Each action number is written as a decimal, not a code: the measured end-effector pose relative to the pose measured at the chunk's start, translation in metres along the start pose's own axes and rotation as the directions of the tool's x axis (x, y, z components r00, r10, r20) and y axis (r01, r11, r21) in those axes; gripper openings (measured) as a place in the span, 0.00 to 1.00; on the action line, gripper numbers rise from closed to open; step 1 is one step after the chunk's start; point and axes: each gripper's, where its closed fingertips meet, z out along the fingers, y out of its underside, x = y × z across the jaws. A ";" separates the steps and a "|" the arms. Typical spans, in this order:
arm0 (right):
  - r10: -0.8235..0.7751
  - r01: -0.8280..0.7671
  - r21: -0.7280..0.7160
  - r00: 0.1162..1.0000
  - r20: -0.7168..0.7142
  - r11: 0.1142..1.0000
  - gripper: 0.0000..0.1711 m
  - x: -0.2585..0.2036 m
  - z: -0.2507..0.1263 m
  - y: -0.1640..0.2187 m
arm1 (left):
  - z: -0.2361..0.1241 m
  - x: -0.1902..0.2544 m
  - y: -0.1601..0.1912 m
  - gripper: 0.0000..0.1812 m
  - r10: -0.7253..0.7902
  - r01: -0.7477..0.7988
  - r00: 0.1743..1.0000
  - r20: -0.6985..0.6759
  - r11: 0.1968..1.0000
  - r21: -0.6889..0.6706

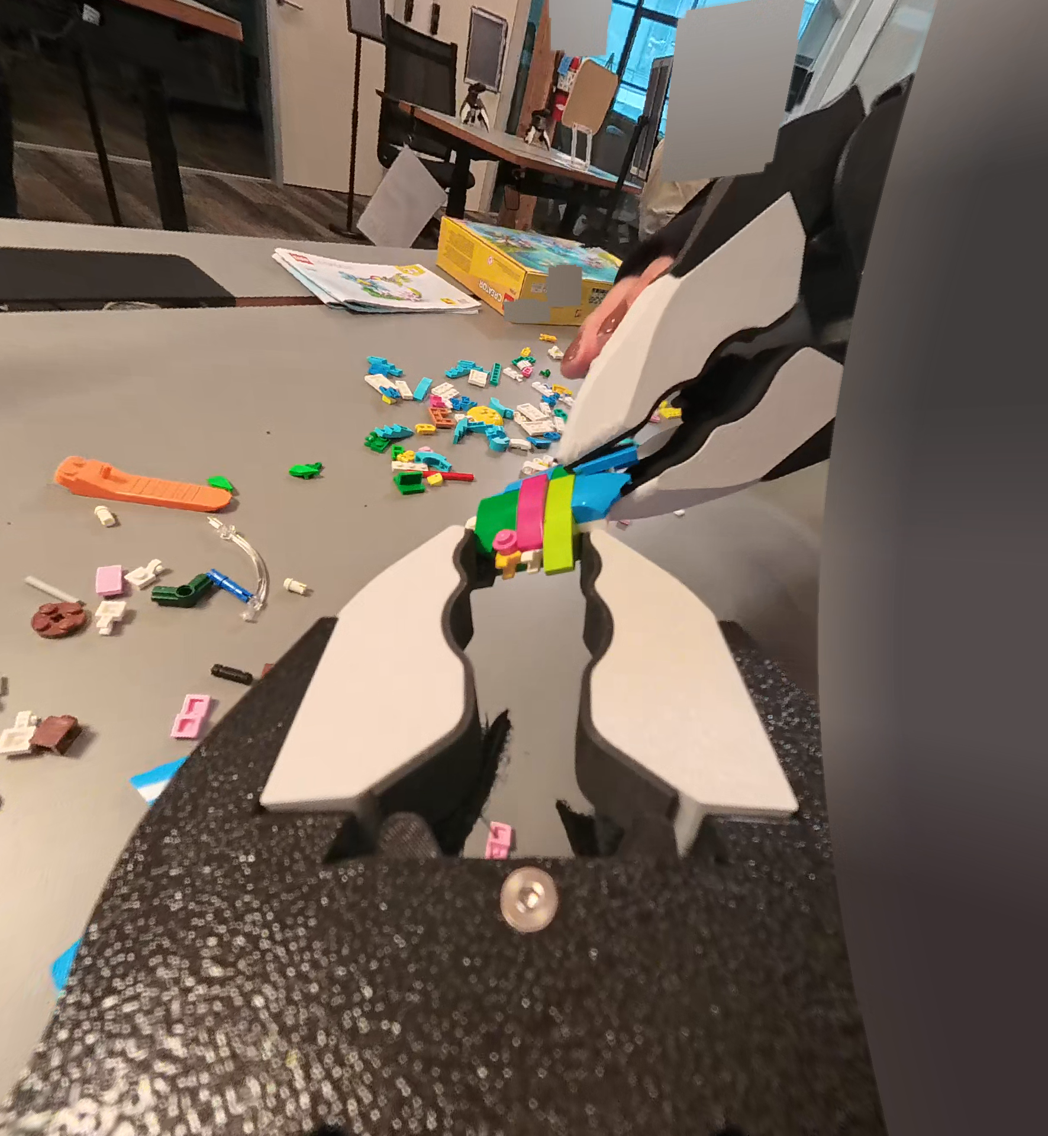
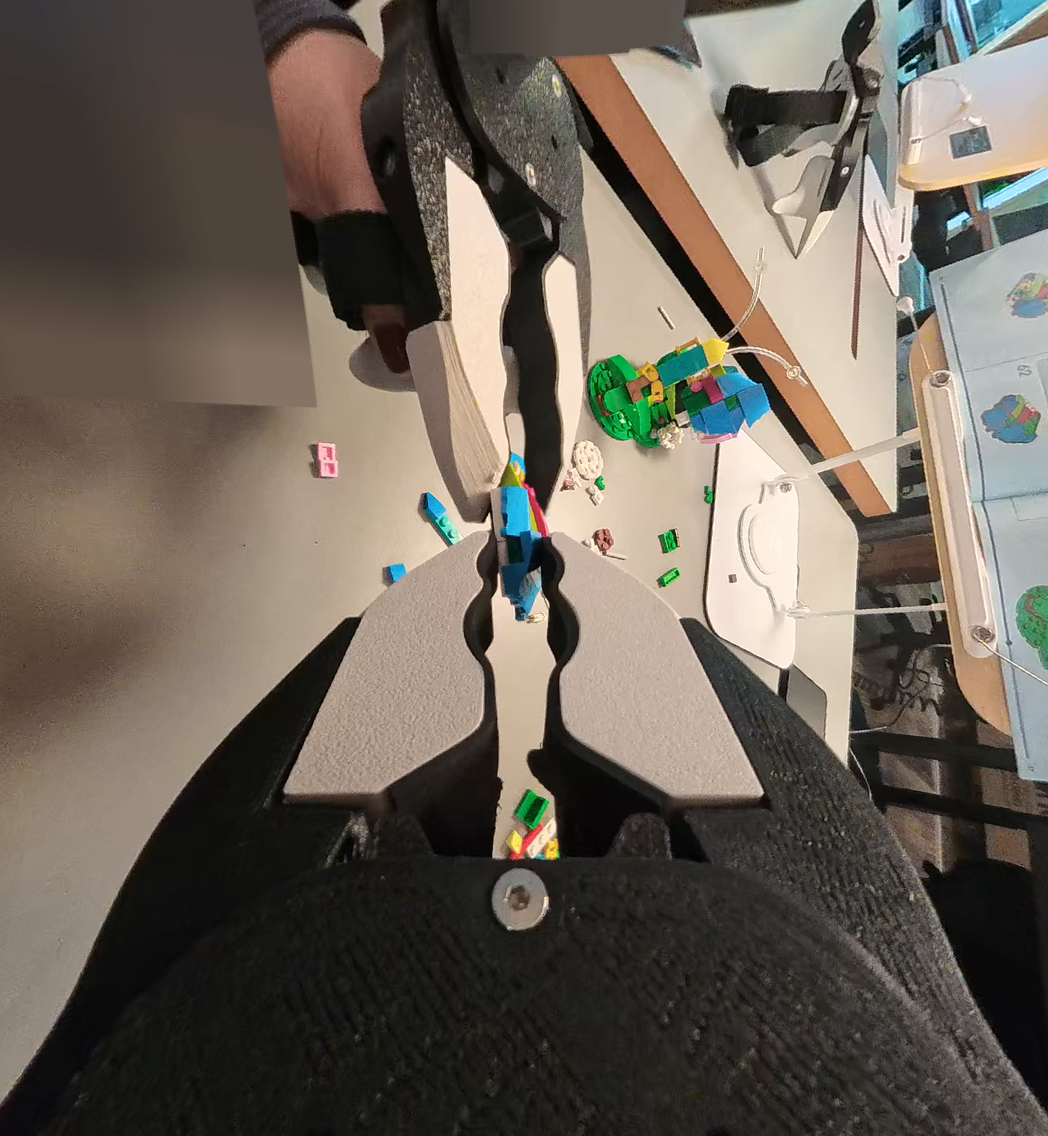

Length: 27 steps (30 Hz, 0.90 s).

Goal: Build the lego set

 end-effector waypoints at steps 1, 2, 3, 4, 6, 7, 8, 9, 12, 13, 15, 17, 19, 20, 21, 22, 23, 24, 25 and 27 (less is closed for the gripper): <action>-0.016 0.016 -0.004 1.000 -0.013 1.000 0.07 0.000 0.000 0.000 | 0.000 0.000 -0.001 0.18 0.014 -0.014 1.000 0.013 1.000 -0.002; -0.043 0.043 -0.013 0.999 -0.031 0.999 0.07 0.000 0.000 0.000 | 0.000 -0.001 -0.001 0.18 0.033 -0.033 0.999 0.028 0.999 -0.008; -0.071 0.070 -0.026 0.996 -0.049 0.997 0.07 0.000 0.000 0.001 | 0.000 -0.001 0.000 0.18 0.052 -0.051 0.998 0.044 0.999 -0.016; -0.094 0.091 -0.041 0.993 -0.066 0.995 0.07 0.000 0.000 0.002 | 0.000 -0.002 0.000 0.18 0.065 -0.064 0.996 0.061 0.998 -0.024; -0.111 0.104 -0.082 0.989 -0.097 0.991 0.06 0.001 0.001 0.004 | 0.001 -0.004 0.001 0.18 0.079 -0.075 0.993 0.093 0.996 -0.041; -0.109 0.098 -0.106 0.988 -0.110 0.990 0.07 0.001 0.002 0.006 | 0.001 -0.005 0.002 0.18 0.077 -0.072 0.991 0.106 0.996 -0.045; -0.106 0.090 -0.127 0.987 -0.124 0.988 0.07 0.002 0.003 0.007 | 0.002 -0.007 0.002 0.18 0.071 -0.066 0.991 0.117 0.997 -0.044; -0.109 0.089 -0.145 0.984 -0.141 0.985 0.07 0.003 0.003 0.008 | 0.002 -0.008 0.002 0.18 0.063 -0.059 0.990 0.124 0.997 -0.041; -0.138 0.101 -0.192 0.972 -0.188 0.976 0.07 0.005 0.004 0.009 | 0.003 -0.010 0.002 0.18 0.035 -0.031 0.991 0.131 0.999 -0.032; -0.140 0.099 -0.204 0.970 -0.198 0.974 0.07 0.006 0.004 0.009 | 0.003 -0.010 0.002 0.18 0.028 -0.024 0.991 0.133 0.999 -0.031; -0.126 0.081 -0.213 0.970 -0.210 0.974 0.07 0.006 0.004 0.009 | 0.002 -0.010 0.001 0.18 0.028 -0.025 0.990 0.136 0.999 -0.027; -0.084 0.041 -0.204 0.974 -0.210 0.978 0.07 0.007 0.004 0.009 | 0.002 -0.010 0.000 0.18 0.034 -0.031 0.989 0.142 0.999 -0.026; -0.046 0.008 -0.189 0.979 -0.199 0.982 0.07 0.007 0.003 0.008 | 0.002 -0.009 0.000 0.18 0.041 -0.037 0.989 0.140 0.999 -0.029; -0.036 0.001 -0.179 0.981 -0.192 0.984 0.07 0.007 0.003 0.008 | 0.001 -0.009 0.000 0.18 0.039 -0.035 0.990 0.135 0.999 -0.028; -0.024 -0.008 -0.167 0.982 -0.187 0.986 0.07 0.007 0.003 0.008 | 0.001 -0.009 0.000 0.18 0.033 -0.030 0.991 0.130 0.999 -0.024; -0.013 -0.016 -0.158 0.983 -0.182 0.987 0.07 0.007 0.003 0.007 | 0.001 -0.008 0.000 0.18 0.028 -0.025 0.992 0.124 0.999 -0.023; -0.008 -0.020 -0.152 0.984 -0.180 0.988 0.07 0.007 0.003 0.007 | 0.001 -0.008 -0.001 0.18 0.022 -0.020 0.992 0.122 1.000 -0.019; -0.001 -0.026 -0.148 0.984 -0.181 0.989 0.07 0.007 0.003 0.007 | 0.001 -0.008 -0.001 0.18 0.020 -0.018 0.992 0.121 1.000 -0.016; 0.008 -0.034 -0.145 0.984 -0.180 0.989 0.07 0.007 0.003 0.007 | 0.001 -0.008 -0.001 0.18 0.020 -0.018 0.992 0.121 1.000 -0.017; 0.030 -0.055 -0.138 0.984 -0.175 0.989 0.07 0.007 0.003 0.008 | 0.002 -0.008 0.000 0.18 0.016 -0.014 0.993 0.119 1.000 -0.017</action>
